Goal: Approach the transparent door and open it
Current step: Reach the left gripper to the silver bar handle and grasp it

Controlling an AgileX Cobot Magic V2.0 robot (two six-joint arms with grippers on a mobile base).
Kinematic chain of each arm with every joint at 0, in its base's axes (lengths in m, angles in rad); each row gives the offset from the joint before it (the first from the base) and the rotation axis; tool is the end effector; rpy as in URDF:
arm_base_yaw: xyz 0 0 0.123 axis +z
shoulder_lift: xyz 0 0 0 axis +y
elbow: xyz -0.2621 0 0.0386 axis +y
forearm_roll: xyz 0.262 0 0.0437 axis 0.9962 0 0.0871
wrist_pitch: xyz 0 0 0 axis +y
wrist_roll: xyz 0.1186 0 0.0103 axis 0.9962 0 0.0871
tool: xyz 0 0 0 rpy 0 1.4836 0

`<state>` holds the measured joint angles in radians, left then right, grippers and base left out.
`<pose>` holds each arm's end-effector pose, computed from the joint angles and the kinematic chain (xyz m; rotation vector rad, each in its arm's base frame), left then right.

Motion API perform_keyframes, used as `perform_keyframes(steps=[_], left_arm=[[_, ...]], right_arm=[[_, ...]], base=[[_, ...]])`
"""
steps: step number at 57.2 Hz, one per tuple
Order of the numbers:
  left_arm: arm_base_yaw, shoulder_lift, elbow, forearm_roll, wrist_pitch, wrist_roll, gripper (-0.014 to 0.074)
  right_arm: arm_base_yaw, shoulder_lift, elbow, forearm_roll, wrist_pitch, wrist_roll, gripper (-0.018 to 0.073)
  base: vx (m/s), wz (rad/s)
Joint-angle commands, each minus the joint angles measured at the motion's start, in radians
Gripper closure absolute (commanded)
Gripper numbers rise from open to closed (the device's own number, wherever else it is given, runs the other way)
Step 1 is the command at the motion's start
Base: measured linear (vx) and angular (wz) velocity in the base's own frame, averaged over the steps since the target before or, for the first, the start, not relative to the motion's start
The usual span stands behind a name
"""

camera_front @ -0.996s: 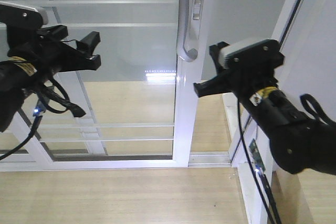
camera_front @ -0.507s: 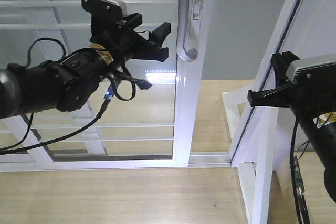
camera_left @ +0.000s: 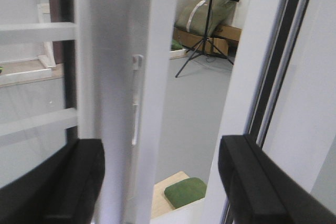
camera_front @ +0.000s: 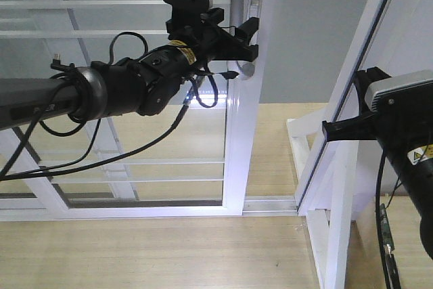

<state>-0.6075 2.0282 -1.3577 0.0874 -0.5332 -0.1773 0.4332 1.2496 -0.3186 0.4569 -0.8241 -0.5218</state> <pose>0.4088 -0.2906 0.2063 0.4473 1.5924 -0.5798 0.2501 0.0732 0.1914 -0.2664 1.6196 -0.0924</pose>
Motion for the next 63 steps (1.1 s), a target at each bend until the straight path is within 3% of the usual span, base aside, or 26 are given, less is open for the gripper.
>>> perform_keyframes(steps=[1, 21, 38, 63], left_arm=[[-0.012, -0.027, -0.068, -0.008, -0.062, 0.015, 0.0037], [-0.012, 0.006, -0.109, -0.148, -0.010, 0.163, 0.0037], [0.008, 0.019, -0.136, -0.174, -0.056, 0.198, 0.0037], [0.008, 0.117, -0.349, -0.165, 0.080, 0.224, 0.0037]], right_arm=[[-0.006, -0.024, -0.023, -0.002, -0.071, -0.013, 0.0568], [-0.006, -0.024, -0.023, 0.005, -0.071, -0.013, 0.0568], [-0.006, -0.024, -0.023, 0.005, -0.071, -0.013, 0.0568], [-0.006, -0.024, -0.023, 0.005, -0.071, -0.013, 0.0568]], base=[[0.00, 0.00], [0.00, 0.00], [0.00, 0.00], [0.00, 0.00]])
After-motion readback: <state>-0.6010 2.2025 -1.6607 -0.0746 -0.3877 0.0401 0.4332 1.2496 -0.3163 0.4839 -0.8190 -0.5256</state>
